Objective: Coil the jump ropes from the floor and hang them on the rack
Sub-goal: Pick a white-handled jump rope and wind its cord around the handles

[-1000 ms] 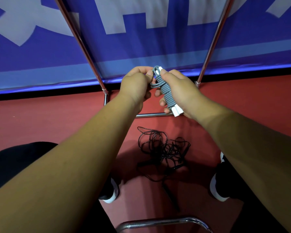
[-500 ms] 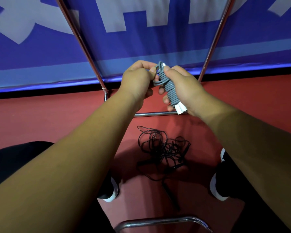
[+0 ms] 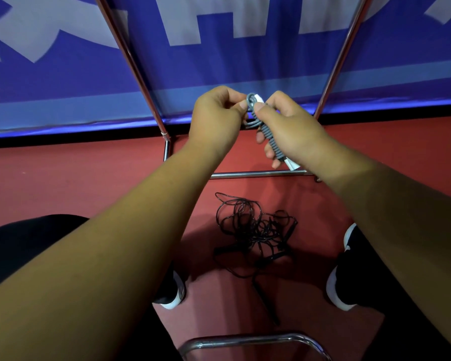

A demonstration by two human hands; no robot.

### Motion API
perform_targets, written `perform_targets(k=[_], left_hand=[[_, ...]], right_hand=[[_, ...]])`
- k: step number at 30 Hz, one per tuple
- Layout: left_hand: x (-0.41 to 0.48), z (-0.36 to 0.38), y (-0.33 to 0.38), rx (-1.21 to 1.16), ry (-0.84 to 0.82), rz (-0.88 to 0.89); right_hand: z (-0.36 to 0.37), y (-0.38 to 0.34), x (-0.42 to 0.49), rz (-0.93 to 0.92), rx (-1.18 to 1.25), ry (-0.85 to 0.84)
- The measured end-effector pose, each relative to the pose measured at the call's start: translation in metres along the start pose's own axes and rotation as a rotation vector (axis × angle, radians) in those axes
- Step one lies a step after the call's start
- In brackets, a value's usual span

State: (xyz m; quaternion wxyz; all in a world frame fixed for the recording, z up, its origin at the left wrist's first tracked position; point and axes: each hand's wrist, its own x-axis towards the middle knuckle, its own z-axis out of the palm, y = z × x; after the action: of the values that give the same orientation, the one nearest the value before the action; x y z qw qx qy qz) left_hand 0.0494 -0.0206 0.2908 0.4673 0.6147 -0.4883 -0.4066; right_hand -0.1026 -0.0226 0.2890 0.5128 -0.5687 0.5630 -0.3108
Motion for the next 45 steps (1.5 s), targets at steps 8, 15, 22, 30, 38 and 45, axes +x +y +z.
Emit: perform_targets(k=[8,15,22,30,38,45], left_hand=[[0.001,0.011,0.004,0.038,0.018,0.082],[-0.001,0.011,0.006,0.029,0.02,0.058],[-0.003,0.011,0.004,-0.055,0.004,0.027],[-0.003,0.007,-0.004,-0.096,0.029,0.045],[-0.002,0.01,0.001,-0.212,0.002,-0.005],[0.002,0.013,-0.002,-0.599,0.018,-0.227]], right_hand=[[-0.002,-0.004,0.004,0.224,0.325,0.01],[0.002,-0.003,-0.002,0.175,0.327,0.029],[0.002,-0.002,-0.002,0.141,0.351,-0.016],[0.004,-0.003,-0.001,0.116,0.273,-0.093],[0.003,-0.005,-0.003,0.154,0.325,-0.098],[0.002,-0.01,-0.002,0.109,0.383,-0.126]])
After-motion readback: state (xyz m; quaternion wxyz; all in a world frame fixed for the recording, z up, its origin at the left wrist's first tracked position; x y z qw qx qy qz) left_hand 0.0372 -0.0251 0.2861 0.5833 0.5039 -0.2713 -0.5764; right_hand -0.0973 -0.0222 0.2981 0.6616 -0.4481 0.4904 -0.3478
